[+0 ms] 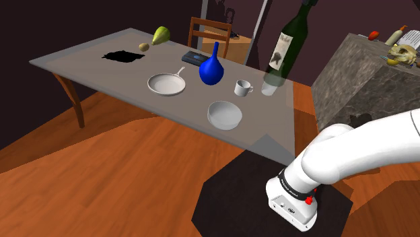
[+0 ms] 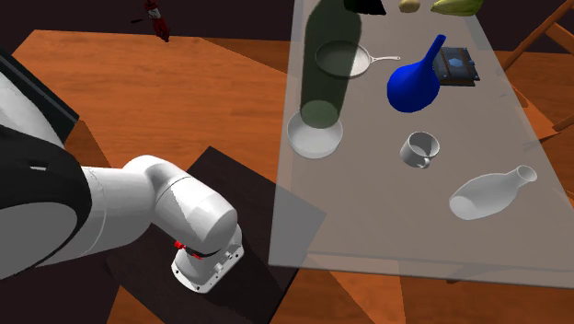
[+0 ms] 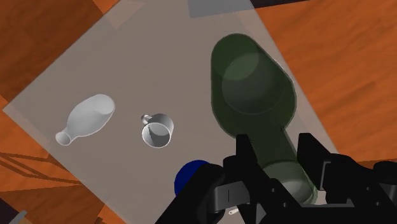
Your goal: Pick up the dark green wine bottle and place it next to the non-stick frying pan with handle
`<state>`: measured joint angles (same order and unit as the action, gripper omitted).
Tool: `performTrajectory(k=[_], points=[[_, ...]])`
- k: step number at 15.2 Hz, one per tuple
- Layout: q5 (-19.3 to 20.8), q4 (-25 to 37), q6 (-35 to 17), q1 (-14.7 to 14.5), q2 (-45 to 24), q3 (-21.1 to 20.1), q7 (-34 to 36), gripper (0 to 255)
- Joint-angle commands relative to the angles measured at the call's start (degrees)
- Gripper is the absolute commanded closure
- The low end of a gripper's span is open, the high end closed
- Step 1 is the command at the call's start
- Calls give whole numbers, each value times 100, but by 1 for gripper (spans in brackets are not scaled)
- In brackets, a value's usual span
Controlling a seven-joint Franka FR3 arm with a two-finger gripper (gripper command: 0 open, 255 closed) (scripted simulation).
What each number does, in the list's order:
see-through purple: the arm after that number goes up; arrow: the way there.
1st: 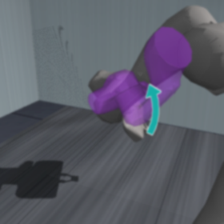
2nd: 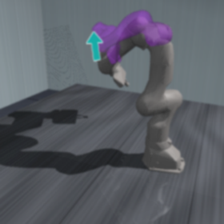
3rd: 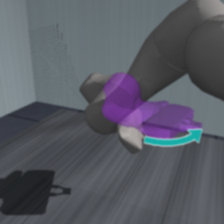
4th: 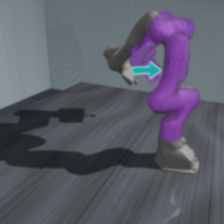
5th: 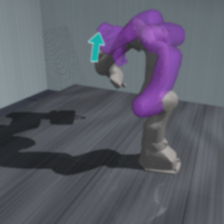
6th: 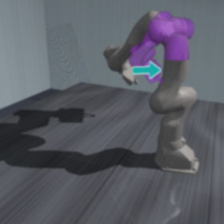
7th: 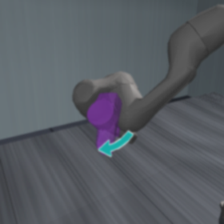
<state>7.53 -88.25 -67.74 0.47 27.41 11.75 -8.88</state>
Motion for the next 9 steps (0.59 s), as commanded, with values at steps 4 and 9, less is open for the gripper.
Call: performTrajectory(k=[4,9], points=[[-161,-315,-585,-104,-304,-258,456,255],[-287,-485,-1139,-221,-720,-503,873,255]])
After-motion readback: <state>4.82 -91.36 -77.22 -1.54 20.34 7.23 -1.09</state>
